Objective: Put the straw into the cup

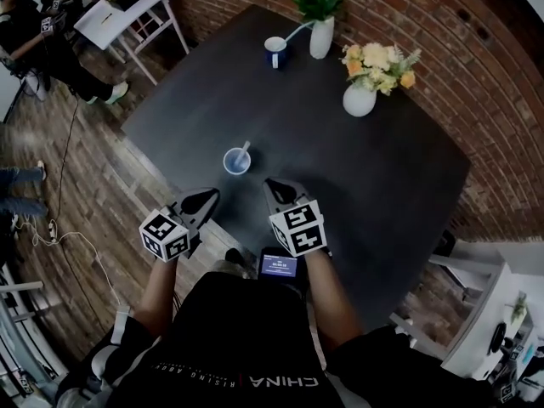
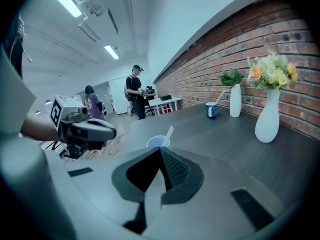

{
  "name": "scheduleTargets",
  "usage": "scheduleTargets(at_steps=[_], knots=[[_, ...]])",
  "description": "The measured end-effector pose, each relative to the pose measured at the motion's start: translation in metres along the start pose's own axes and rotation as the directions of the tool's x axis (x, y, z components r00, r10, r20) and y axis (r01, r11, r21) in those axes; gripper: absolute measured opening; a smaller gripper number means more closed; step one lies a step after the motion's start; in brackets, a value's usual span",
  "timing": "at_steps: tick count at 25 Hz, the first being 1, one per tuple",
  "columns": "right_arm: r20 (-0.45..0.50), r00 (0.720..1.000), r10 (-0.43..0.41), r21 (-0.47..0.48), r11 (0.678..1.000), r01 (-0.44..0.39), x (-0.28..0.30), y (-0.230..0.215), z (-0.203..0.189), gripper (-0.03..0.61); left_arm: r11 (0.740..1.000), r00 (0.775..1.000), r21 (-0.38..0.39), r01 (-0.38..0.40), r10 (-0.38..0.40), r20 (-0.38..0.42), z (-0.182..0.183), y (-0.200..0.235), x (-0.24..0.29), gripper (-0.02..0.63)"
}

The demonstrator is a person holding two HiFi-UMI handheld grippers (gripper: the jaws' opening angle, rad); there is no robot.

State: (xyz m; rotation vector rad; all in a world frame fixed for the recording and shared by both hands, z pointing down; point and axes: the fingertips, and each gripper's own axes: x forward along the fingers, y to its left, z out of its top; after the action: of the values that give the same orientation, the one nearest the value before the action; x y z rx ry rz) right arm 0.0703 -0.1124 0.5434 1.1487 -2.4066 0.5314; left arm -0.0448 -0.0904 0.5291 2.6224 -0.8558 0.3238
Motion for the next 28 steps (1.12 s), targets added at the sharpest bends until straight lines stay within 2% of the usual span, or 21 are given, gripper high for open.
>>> scheduleTargets(at_steps=[3, 8, 19, 24, 28], knots=[[0.009, 1.000, -0.022, -0.012, 1.000, 0.022, -0.008, 0.014, -0.005, 0.006, 1.000, 1.000, 0.012, 0.017, -0.017, -0.006, -0.009, -0.005, -0.009, 0.003], [0.026, 0.996, -0.083, -0.014, 0.996, 0.083, -0.024, 0.040, -0.009, 0.006, 0.996, 0.998, 0.075, 0.056, -0.055, -0.022, -0.014, -0.019, -0.028, 0.003], [0.048, 0.984, -0.170, 0.028, 0.985, 0.169, -0.052, 0.120, -0.033, 0.006, 0.995, 0.996, 0.054, 0.085, -0.085, 0.001, -0.052, -0.036, -0.108, 0.003], [0.040, 0.981, -0.188, 0.027, 0.982, 0.187, -0.065, 0.134, -0.044, 0.006, 0.991, 0.992, 0.052, 0.127, -0.127, -0.009, -0.065, -0.051, -0.116, 0.003], [0.023, 0.986, -0.167, 0.010, 0.986, 0.167, -0.066, 0.137, -0.051, 0.006, 0.989, 0.990, 0.057, 0.137, -0.138, 0.002, -0.065, -0.062, -0.113, 0.003]])
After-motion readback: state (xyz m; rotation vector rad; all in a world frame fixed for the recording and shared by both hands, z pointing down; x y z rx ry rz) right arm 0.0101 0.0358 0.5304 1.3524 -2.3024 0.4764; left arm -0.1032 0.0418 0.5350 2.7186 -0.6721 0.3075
